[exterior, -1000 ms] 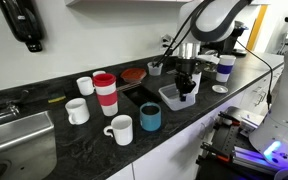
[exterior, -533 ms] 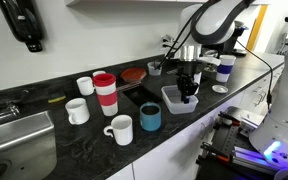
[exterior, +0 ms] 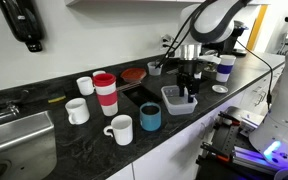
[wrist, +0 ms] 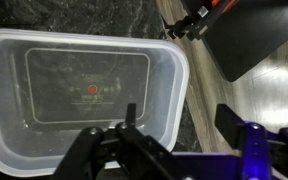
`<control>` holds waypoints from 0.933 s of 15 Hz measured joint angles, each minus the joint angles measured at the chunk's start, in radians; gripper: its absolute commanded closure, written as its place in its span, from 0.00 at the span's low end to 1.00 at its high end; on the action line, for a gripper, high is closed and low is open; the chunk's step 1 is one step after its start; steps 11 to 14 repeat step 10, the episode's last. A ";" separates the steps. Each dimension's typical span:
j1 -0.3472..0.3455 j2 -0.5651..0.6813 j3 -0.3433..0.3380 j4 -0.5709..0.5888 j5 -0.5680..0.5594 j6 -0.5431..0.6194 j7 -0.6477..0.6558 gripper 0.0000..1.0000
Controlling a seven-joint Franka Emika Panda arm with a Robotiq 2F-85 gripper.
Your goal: Pick up the plastic bowl and move it forward.
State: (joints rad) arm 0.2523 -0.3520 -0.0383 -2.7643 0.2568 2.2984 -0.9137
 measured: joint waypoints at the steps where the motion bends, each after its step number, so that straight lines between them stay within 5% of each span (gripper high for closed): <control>1: -0.001 -0.003 0.000 0.008 0.000 -0.001 0.001 0.00; 14: -0.004 -0.017 0.000 0.032 0.000 -0.028 0.016 0.00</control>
